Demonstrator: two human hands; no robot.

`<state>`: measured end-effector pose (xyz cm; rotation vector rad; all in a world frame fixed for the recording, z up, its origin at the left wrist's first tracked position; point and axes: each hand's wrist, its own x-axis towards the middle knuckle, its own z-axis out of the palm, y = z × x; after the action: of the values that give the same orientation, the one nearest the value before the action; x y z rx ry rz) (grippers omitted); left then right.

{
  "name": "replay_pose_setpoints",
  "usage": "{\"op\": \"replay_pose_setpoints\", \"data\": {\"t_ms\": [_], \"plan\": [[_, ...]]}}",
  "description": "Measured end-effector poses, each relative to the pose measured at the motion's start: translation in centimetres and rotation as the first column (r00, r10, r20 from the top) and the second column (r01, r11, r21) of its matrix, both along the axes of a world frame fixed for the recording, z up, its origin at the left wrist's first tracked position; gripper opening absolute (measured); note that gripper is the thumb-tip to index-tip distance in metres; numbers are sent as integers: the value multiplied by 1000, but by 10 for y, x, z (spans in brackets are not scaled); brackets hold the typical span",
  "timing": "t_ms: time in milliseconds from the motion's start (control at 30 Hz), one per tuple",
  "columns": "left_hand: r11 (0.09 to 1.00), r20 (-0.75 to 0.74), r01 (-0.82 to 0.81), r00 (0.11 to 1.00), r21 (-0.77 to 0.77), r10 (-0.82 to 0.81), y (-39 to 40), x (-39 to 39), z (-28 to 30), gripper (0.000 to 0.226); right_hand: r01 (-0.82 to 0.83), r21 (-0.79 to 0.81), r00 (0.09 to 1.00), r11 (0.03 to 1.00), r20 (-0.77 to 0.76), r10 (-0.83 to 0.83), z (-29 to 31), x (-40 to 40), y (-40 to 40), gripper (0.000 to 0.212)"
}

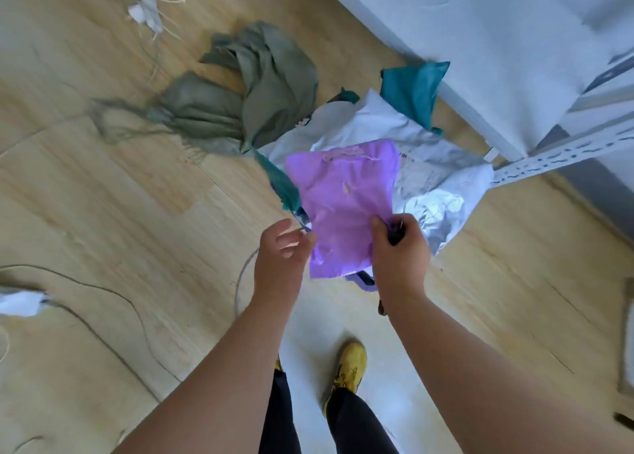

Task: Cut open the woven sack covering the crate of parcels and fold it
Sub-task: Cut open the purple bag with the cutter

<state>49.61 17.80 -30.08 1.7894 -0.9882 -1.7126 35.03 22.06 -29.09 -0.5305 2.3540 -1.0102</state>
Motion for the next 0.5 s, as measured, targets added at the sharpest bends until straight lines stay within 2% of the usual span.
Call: {"op": "replay_pose_setpoints", "data": {"t_ms": [67,133,267,367,500], "plan": [[995,16,101,995,0,-101,-9,-15,13,32,57,76,998,995,-34,-55,12,-35,-17,22],[983,42,180,983,31,-181,-12,-24,22,28,49,200,998,979,-53,-39,16,-65,-29,17],[958,83,278,955,74,-284,-3,-24,34,21,73,436,997,897,-21,-70,16,-73,-23,33],[950,123,297,944,94,-307,-4,-12,43,27,9,439,996,899,80,-49,18,-43,-14,30],[952,152,292,941,89,-303,-22,13,67,25,-19,367,951,930,293,-96,34,-9,-19,33]]}}
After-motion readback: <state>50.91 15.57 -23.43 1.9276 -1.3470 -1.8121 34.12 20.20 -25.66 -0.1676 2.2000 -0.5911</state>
